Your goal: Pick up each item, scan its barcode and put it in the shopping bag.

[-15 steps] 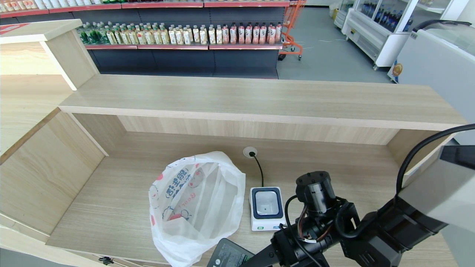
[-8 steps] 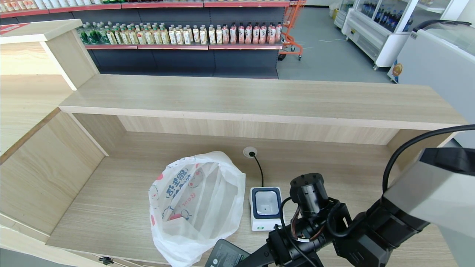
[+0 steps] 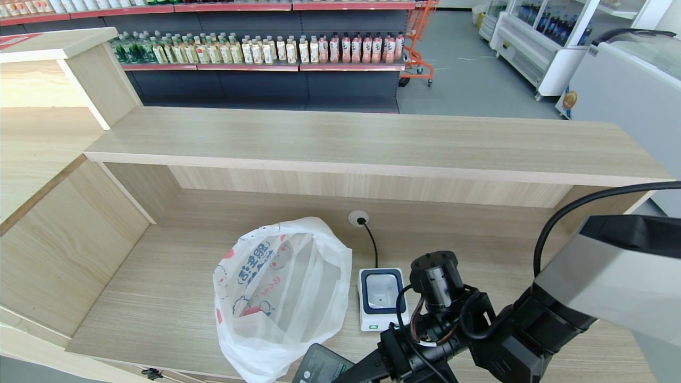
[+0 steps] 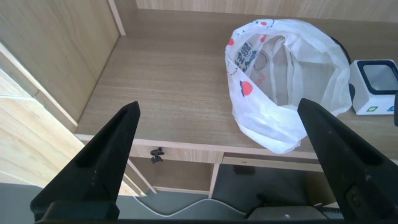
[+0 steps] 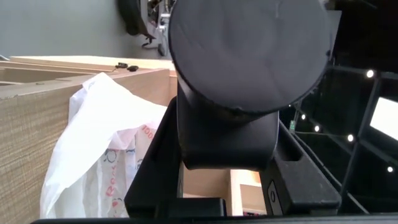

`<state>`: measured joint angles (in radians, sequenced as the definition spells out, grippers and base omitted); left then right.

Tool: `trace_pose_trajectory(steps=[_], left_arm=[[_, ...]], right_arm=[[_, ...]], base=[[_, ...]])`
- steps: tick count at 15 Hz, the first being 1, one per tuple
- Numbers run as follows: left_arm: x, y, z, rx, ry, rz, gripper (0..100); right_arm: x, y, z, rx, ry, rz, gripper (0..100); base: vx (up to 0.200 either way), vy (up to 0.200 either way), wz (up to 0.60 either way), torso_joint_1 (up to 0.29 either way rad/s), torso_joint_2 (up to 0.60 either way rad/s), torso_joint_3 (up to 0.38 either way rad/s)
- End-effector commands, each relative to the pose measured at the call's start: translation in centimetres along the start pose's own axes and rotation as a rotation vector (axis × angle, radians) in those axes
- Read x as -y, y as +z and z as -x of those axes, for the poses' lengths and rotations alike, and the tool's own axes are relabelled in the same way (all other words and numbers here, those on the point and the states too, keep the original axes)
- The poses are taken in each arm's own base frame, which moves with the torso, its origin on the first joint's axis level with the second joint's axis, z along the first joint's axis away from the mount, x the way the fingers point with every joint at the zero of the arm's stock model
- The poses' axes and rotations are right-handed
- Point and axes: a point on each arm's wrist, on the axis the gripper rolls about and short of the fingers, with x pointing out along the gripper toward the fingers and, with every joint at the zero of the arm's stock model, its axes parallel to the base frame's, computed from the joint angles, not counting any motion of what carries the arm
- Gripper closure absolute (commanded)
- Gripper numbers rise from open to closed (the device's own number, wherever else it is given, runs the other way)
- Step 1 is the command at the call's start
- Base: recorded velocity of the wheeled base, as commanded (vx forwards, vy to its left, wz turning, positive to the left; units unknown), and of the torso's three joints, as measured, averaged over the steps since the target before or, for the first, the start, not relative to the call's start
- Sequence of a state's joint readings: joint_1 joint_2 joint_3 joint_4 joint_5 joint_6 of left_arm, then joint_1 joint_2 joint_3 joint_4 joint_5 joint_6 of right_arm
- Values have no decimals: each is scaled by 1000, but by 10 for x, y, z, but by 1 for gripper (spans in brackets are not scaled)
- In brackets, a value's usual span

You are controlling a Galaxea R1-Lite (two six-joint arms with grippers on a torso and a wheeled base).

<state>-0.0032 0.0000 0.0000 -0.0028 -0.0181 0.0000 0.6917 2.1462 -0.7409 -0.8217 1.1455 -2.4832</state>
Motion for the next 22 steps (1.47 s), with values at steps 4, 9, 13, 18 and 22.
trace_pose_trajectory(steps=[4, 9, 13, 18, 22], left_arm=[[0, 0, 0, -1, 0, 0, 0], [0, 0, 0, -1, 0, 0, 0], [0, 0, 0, -1, 0, 0, 0], [0, 0, 0, -1, 0, 0, 0], [0, 0, 0, -1, 0, 0, 0]], right_arm=[[28, -17, 1, -26, -38, -67, 100], [119, -35, 54, -172, -117, -182, 100], [140, -1, 109, -261, -126, -767, 100], [157, 76, 161, -699, -511, -1844, 100], [143, 68, 153, -875, -925, -2371, 100]], base=[[0, 0, 0, 0, 0, 0], [0, 0, 0, 0, 0, 0], [0, 0, 0, 0, 0, 0], [0, 0, 0, 0, 0, 0], [0, 0, 0, 0, 0, 0]])
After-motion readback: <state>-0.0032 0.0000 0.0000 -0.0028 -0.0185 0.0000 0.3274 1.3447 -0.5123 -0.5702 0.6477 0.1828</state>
